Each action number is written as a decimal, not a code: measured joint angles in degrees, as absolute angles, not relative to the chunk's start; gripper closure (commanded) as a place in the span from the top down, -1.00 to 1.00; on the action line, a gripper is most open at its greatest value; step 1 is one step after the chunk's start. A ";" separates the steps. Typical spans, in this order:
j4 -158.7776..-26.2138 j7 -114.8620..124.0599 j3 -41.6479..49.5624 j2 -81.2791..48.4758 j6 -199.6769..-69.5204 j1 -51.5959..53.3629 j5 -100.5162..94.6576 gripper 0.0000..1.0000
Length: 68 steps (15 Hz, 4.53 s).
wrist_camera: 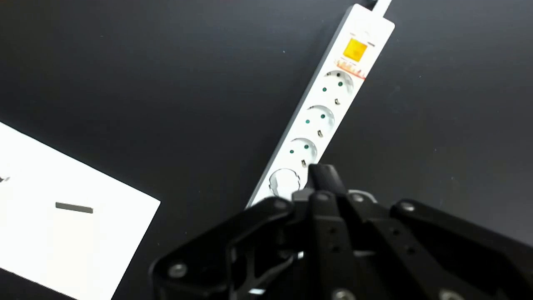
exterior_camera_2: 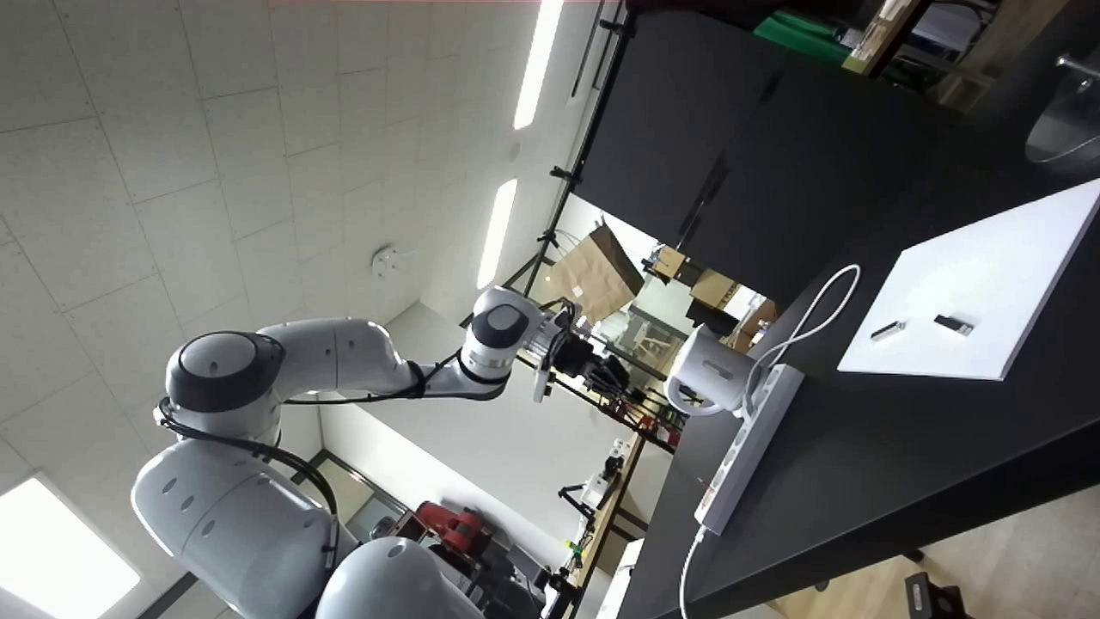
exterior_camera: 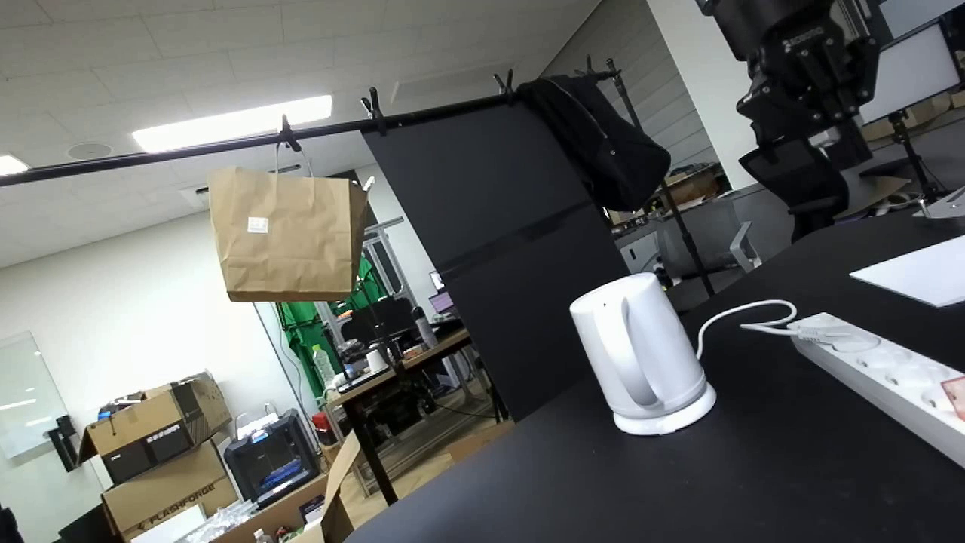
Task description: Turn on the switch on the adapter
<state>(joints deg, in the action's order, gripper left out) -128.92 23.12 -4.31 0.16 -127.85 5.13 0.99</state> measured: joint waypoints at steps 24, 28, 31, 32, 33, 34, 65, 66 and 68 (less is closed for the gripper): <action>-142.61 49.19 -10.17 3.72 -142.40 7.04 -11.08 -0.98; -142.60 49.05 -10.17 3.67 -142.40 7.04 -11.06 -1.00; -142.63 50.75 -10.17 3.42 -142.20 6.92 -11.89 -1.00; -142.67 52.01 -10.17 3.37 -142.20 6.86 -12.44 -1.00; -142.72 53.17 -10.17 3.31 -142.20 6.85 -12.71 -1.00; -142.78 54.42 -10.17 3.24 -142.20 6.85 -13.17 -1.00; -143.28 69.68 -11.38 -5.68 -144.35 11.35 -21.52 -1.00; -143.28 69.68 -11.38 -5.68 -144.35 11.35 -21.51 -1.00; -143.28 69.97 -11.05 -5.80 -144.32 11.58 -21.86 -1.00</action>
<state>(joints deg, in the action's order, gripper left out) -143.28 69.97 -11.05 -5.80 -144.32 11.58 -21.86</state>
